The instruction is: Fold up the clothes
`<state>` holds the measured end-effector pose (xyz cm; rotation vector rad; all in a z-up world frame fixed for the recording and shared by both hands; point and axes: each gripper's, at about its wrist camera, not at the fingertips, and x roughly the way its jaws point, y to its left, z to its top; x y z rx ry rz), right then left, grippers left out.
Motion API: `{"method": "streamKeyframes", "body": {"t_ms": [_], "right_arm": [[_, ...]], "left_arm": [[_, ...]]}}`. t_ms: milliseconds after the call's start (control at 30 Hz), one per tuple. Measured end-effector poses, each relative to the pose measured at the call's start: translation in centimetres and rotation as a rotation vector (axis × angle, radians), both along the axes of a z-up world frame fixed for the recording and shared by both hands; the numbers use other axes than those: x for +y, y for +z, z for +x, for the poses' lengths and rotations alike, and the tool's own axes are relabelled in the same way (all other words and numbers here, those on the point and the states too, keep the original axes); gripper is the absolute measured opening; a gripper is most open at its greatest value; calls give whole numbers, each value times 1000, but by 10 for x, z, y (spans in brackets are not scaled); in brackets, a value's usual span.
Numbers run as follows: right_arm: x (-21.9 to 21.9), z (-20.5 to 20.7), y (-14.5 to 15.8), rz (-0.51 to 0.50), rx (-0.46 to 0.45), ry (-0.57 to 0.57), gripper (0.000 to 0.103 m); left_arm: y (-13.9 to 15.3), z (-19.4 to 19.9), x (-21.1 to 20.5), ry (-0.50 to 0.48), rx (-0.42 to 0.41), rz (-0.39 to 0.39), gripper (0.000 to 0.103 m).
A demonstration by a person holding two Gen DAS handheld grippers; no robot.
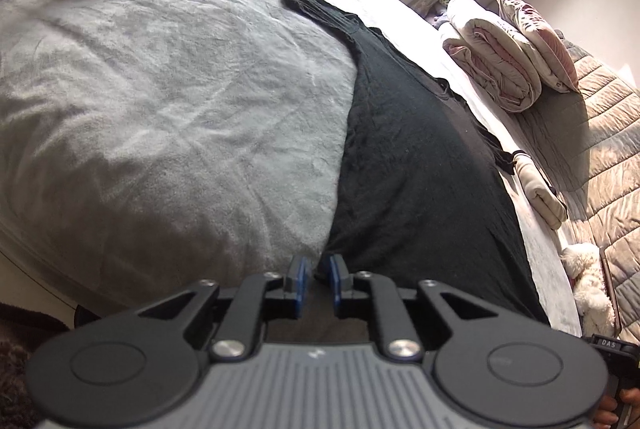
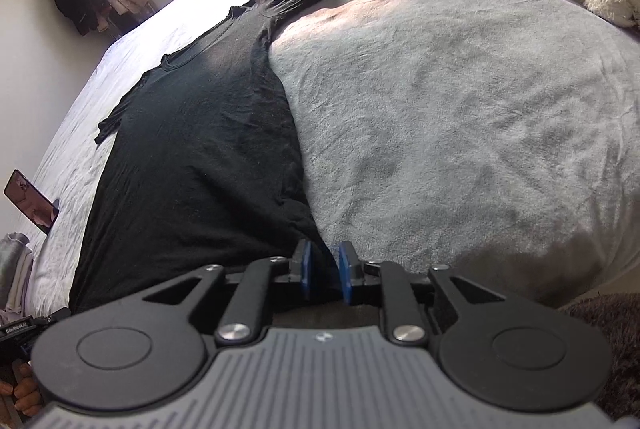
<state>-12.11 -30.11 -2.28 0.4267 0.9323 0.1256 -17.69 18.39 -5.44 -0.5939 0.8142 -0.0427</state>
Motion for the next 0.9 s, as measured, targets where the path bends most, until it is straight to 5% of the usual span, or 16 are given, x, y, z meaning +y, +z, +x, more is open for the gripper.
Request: {"method": "streamKeyframes", "body": {"t_ms": [200, 233, 267, 300, 467, 567, 667, 767, 900], "right_arm": [[11, -12, -8, 24, -16, 40, 44], [15, -12, -11, 26, -20, 50, 41], [19, -10, -14, 8, -27, 62, 22], [23, -8, -17, -15, -30, 74, 4], [16, -4, -9, -47, 18, 86, 4], [14, 2, -2, -98, 53, 116, 13], [13, 12, 9, -123, 53, 116, 17], [11, 31, 22, -111, 23, 97, 52], [7, 79, 26, -57, -4, 89, 52]], "left_arm": [[-9, 10, -13, -91, 12, -26, 24], [-11, 12, -17, -100, 18, -15, 21], [-11, 13, -21, -98, 27, 20, 4], [-9, 14, -24, -102, 34, 49, 3], [10, 11, -20, -149, 45, 68, 4], [17, 13, -15, -187, 55, 74, 12], [29, 32, -8, -180, 9, 90, 50], [38, 67, 0, -151, -19, 101, 53], [37, 143, 14, -156, -30, 84, 53]]}}
